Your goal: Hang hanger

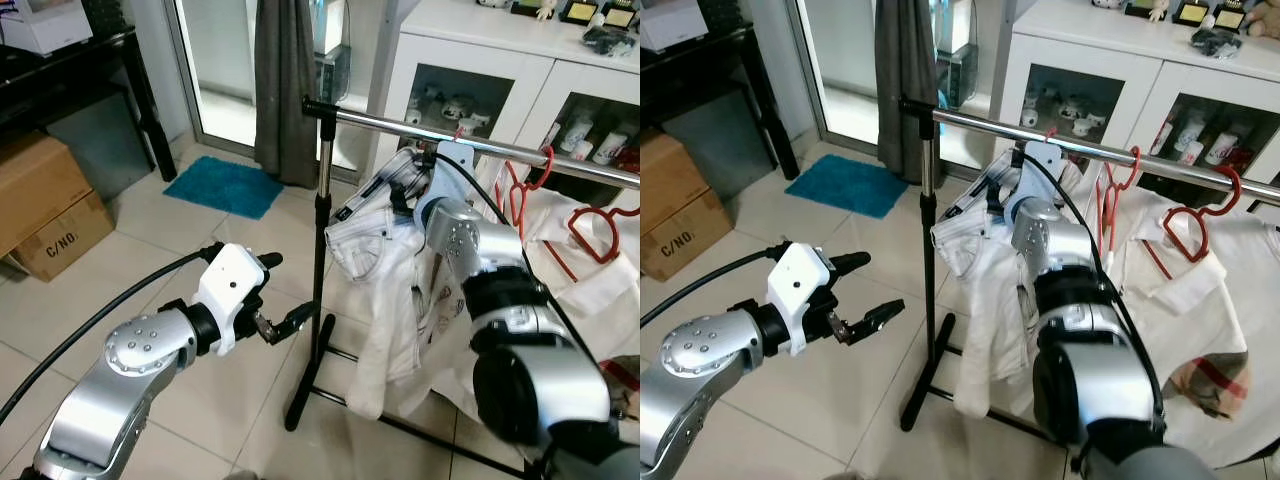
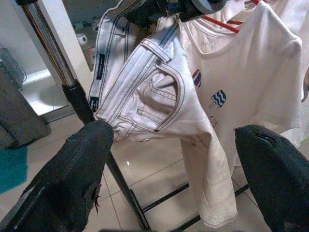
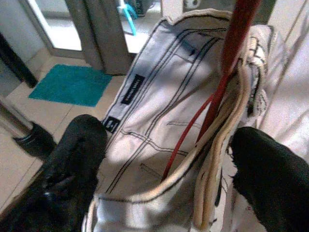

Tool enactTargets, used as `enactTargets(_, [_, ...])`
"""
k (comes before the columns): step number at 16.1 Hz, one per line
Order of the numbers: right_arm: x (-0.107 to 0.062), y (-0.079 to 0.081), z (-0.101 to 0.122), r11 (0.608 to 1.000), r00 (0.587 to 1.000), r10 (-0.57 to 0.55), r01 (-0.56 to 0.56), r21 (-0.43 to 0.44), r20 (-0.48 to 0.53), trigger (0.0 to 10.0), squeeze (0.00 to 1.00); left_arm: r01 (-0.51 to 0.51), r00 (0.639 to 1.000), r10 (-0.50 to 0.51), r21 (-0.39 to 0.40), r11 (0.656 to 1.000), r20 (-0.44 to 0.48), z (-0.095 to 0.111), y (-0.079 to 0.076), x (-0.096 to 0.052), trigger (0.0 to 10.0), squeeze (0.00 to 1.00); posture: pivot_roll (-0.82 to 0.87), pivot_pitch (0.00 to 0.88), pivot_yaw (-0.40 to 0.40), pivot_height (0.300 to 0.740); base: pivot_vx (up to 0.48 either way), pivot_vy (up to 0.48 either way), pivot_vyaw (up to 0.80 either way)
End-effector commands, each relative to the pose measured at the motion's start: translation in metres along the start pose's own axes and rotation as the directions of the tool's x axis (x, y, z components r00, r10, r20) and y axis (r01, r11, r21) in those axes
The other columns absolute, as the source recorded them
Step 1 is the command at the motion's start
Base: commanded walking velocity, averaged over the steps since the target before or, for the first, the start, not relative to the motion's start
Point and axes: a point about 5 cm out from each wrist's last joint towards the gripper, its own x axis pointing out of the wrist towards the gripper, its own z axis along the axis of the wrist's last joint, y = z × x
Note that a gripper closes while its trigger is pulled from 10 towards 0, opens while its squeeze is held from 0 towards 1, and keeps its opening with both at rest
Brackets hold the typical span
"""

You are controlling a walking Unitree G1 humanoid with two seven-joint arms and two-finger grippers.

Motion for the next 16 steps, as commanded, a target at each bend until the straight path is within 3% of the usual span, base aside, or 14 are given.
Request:
enactTargets(1, [0.0027, -0.0069, 0.0046, 0.999, 0.999, -0.038, 0.038, 0.004, 0.013, 0.0, 0.0, -0.004, 1.0, 0.004, 0.016, 1.0, 0.012, 0.0034, 0.0035, 0.0003, 10.0, 1.0, 0.02, 0.0, -0.038, 0.74, 0.0, 0.0, 0.0])
enactTargets(16, [0.0101, -0.0137, 0.0006, 1.0, 1.0, -0.003, 0.003, -0.018, 0.024, 0.0, 0.0, -0.007, 1.0, 0.007, 0.02, 1.0, 0.028, 0.0061, 0.0053, 0.0055, 10.0, 1.0, 0.01, 0.0, -0.036, 0.74, 0.0, 0.0, 0.0])
